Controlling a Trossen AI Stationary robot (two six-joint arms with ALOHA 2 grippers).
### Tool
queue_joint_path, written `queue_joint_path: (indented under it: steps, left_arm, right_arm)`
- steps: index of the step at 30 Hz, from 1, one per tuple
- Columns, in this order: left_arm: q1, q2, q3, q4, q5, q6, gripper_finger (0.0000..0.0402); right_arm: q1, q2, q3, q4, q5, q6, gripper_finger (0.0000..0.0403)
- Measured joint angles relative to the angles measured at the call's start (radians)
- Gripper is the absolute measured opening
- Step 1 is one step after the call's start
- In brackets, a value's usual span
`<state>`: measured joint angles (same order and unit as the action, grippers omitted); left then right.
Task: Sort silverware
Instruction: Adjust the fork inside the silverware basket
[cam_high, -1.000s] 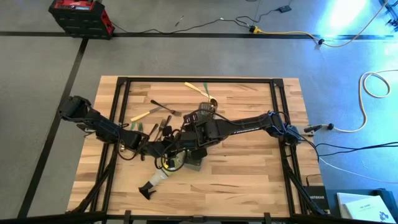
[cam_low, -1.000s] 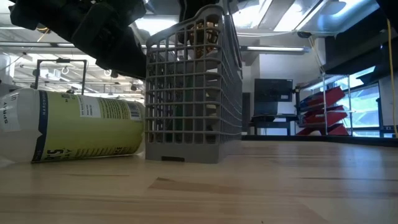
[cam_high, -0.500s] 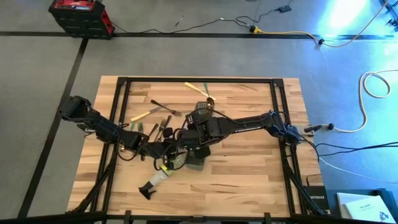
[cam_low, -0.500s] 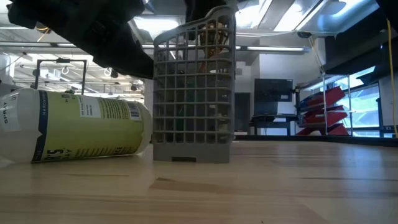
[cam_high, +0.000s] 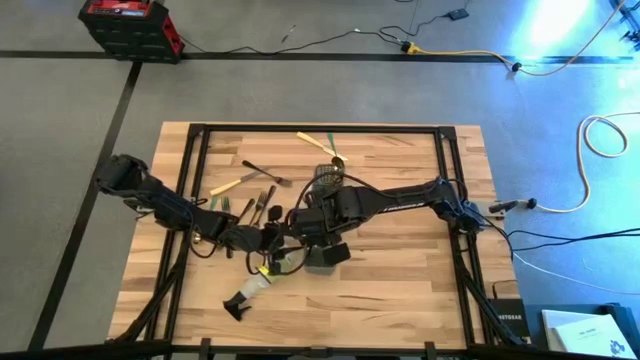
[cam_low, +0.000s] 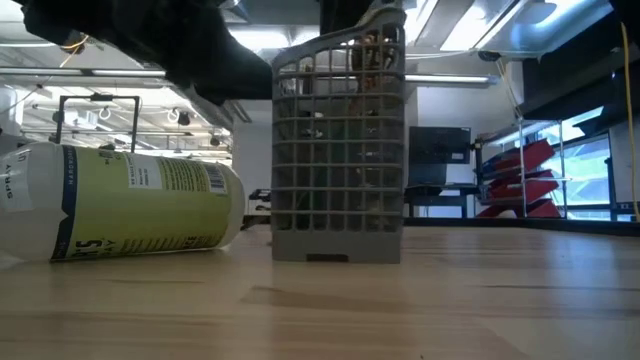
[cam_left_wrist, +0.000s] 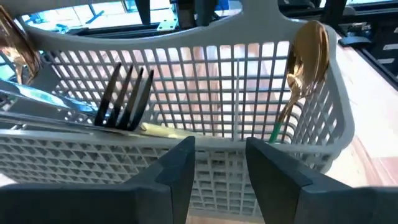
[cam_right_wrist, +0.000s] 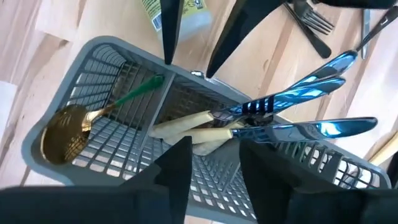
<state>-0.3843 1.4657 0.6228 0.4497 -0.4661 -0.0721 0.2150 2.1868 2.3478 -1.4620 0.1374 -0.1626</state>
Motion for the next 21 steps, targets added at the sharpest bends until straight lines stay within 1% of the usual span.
queue_joint_path:
  steps: [3, 6, 7, 9, 11, 14, 21]
  left_arm:
    - [0.005, 0.029, 0.001, 0.026, 0.016, 0.001, 0.0129]
    - [0.012, 0.065, 0.0, 0.039, 0.027, 0.001, 0.0129]
    - [0.013, 0.074, 0.0, 0.049, 0.035, 0.0, 0.0129]
    - [0.014, 0.094, 0.0, 0.069, 0.044, -0.004, 0.0129]
    - [0.014, 0.106, 0.0, 0.073, 0.048, -0.005, 0.0129]
    - [0.014, 0.114, 0.0, 0.074, 0.049, -0.007, 0.0129]
    - [0.014, 0.114, 0.0, 0.096, 0.049, 0.001, 0.0129]
  right_arm:
    - [0.0, 0.0, 0.008, 0.006, -0.016, -0.003, 0.0069]
    - [0.0, 0.0, 0.007, 0.013, -0.072, -0.02, 0.002]
    - [0.0, 0.006, 0.007, 0.009, -0.098, -0.024, 0.001]
    - [0.0, 0.01, 0.006, -0.009, -0.119, -0.028, 0.0007]
    - [0.001, 0.011, -0.006, -0.009, -0.115, -0.028, 0.001]
    - [0.001, 0.011, -0.012, -0.005, -0.112, -0.027, 0.0003]
    - [-0.02, 0.047, -0.013, 0.046, -0.076, -0.036, 0.0001]
